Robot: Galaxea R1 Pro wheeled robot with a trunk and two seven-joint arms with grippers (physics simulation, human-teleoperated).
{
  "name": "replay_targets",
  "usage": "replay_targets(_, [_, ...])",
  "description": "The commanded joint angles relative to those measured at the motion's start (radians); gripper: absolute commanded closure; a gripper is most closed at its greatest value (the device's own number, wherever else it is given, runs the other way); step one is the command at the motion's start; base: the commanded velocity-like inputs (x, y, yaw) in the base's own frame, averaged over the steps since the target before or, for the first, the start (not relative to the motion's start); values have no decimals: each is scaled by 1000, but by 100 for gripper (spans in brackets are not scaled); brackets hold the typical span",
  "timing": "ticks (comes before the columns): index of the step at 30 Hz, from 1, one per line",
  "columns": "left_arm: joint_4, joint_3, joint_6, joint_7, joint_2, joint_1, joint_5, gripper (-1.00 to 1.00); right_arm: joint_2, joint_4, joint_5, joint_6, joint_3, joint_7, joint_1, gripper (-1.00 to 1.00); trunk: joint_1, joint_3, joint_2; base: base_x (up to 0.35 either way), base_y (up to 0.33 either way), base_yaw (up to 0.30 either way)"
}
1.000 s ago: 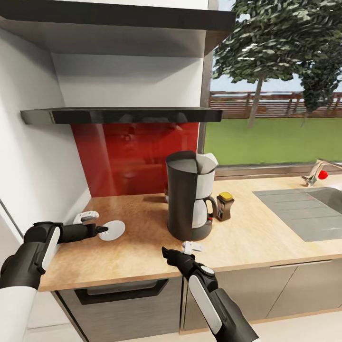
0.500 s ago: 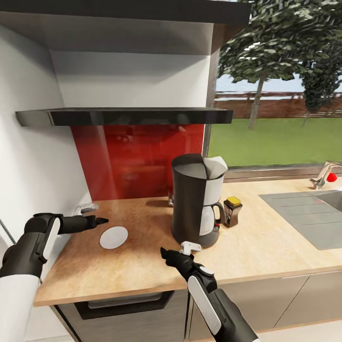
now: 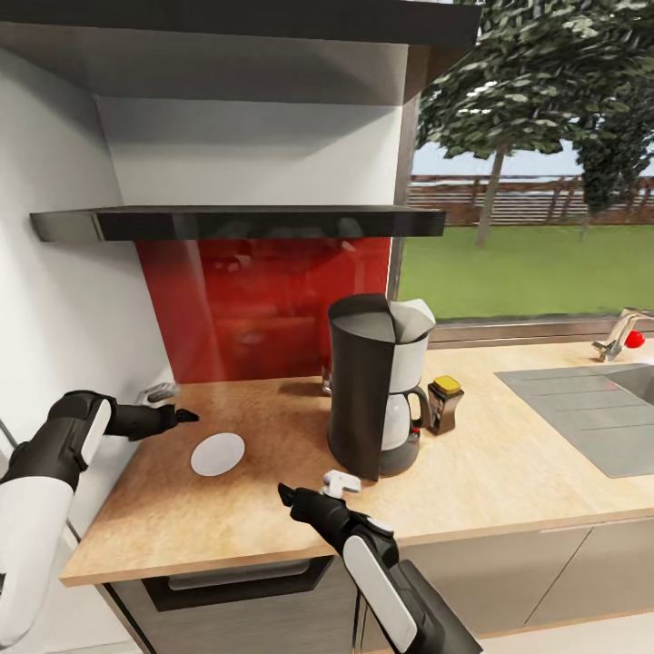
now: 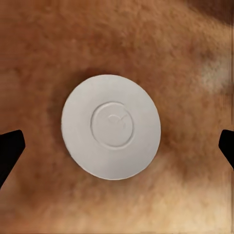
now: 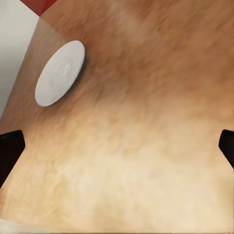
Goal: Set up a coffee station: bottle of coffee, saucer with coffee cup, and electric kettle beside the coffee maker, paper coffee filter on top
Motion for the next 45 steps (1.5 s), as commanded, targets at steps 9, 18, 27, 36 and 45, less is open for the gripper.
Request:
replay_targets(9, [160, -52, 7, -2, -2, -89, 4, -100, 0, -48, -15, 2, 13, -9, -1, -100, 1, -2, -2, 0, 0, 0])
replay_targets(18, [213, -64, 7, -1, -6, -106, 3, -100, 0, -57, -15, 2, 13, -10, -1, -100, 1, -2, -2, 0, 0, 0])
replay_targets(27, [216, -110, 6, -2, -8, -102, 3, -100, 0, -61, -62, 8, 4, -152, -1, -100, 1, -2, -2, 0, 0, 0])
replay_targets(36, [216, -134, 6, -2, -9, -101, 6, -100, 0, -94, -248, 12, 7, -366, -16, -100, 1, -2, -2, 59, 0, 0])
replay_targets(45, [216, -133, 6, -2, -10, -101, 9, -100, 0, -107, -260, 10, 56, -372, -18, -100, 1, -2, -2, 273, 44, 0])
